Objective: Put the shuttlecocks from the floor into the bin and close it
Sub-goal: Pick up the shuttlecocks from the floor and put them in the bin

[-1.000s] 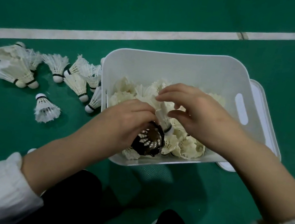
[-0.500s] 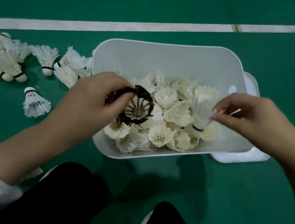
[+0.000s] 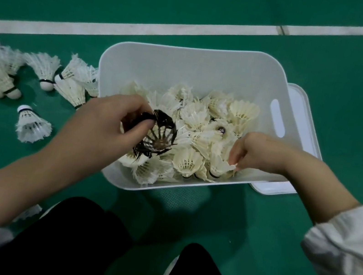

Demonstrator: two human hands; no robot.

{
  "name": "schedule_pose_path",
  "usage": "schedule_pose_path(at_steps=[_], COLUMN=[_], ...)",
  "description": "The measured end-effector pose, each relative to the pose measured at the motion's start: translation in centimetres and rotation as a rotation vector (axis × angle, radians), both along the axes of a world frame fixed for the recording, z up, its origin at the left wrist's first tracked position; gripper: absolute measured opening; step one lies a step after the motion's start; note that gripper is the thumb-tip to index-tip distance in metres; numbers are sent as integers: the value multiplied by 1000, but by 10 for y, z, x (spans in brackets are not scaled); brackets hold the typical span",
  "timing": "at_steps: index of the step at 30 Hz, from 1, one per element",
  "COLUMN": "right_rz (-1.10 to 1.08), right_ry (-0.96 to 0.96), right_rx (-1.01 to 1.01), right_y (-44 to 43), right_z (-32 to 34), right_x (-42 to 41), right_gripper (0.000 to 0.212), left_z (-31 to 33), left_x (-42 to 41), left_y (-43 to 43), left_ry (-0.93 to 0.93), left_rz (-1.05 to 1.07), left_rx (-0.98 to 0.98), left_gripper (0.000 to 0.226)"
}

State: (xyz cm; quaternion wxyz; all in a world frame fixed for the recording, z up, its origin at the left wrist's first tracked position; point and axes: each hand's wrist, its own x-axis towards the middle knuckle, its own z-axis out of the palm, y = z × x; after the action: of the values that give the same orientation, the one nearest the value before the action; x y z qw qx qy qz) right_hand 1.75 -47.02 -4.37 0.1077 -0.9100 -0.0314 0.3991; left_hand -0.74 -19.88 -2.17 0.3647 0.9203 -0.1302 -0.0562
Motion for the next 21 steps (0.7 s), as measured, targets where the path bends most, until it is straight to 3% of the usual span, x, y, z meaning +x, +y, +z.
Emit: schedule_pose_path(at_steps=[13,18,21], right_rz=[52,2,-55], right_ry=[23,137,8], right_rx=[51,60,103], right_y=[7,1,2], right_z=[-6,4,26], right_x=[-7,-7,-8], right_gripper=[18,40,37], left_z=[-5,-5,-7], left_x=[-1,-4,-4], left_y=[-1,-5,-5], left_ry=[7,20,35], left_rz=[-4,-18,11], left_rx=[-2,3,20], left_gripper=[3,4,7])
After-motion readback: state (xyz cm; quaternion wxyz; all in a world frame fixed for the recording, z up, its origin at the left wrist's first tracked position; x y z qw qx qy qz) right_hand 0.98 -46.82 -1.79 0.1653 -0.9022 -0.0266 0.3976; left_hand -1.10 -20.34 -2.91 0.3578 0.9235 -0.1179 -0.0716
